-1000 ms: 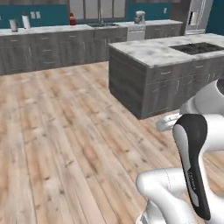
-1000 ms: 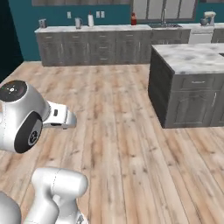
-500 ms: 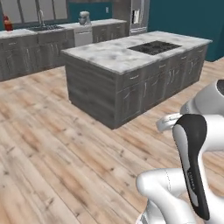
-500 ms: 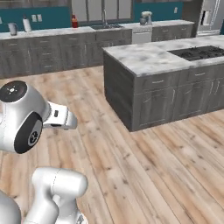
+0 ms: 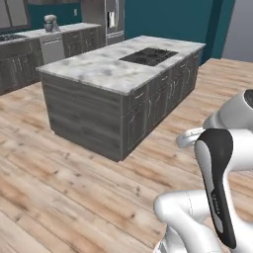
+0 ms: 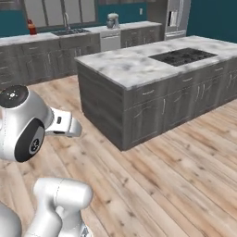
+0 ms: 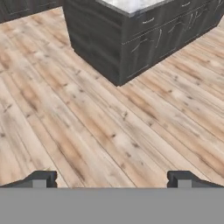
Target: Navigate to the stove.
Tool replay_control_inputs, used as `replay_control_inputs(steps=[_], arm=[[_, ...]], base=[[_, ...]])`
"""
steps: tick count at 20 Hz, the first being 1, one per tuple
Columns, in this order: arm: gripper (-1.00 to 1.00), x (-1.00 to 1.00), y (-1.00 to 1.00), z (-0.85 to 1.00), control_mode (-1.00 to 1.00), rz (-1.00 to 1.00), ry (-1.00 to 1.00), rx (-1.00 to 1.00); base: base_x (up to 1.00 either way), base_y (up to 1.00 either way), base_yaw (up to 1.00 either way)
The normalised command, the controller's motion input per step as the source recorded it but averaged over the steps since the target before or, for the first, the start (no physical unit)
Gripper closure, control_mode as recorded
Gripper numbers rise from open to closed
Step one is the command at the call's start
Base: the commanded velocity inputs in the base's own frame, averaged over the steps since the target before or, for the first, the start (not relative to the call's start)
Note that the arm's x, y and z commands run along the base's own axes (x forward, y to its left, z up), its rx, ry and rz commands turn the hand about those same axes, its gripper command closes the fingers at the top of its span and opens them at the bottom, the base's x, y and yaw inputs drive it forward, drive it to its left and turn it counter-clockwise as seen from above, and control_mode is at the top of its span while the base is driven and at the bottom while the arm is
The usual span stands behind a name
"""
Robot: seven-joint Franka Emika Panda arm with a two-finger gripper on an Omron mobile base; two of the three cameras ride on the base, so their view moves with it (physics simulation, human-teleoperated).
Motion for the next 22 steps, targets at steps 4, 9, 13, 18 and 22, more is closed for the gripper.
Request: replay_control_inputs(steps=[4,9,13,18,22], arm=[[-1.0,0.0,0.0,0.0,1.0,0.0,0.0,0.0],[-1.0,0.0,0.0,0.0,1.0,0.0,0.0,0.0],[-1.0,0.0,0.0,0.0,1.0,0.0,0.0,0.0],[-1.0,0.0,0.0,0.0,1.0,0.0,0.0,0.0],[-1.0,0.0,0.0,0.0,1.0,0.0,0.0,0.0]], base=[[1.0,0.84,-0.39],[1.0,-0.58,-0.09],[1.0,-1.0,0.0],[1.0,-1.0,0.0],[1.0,-1.0,0.02]])
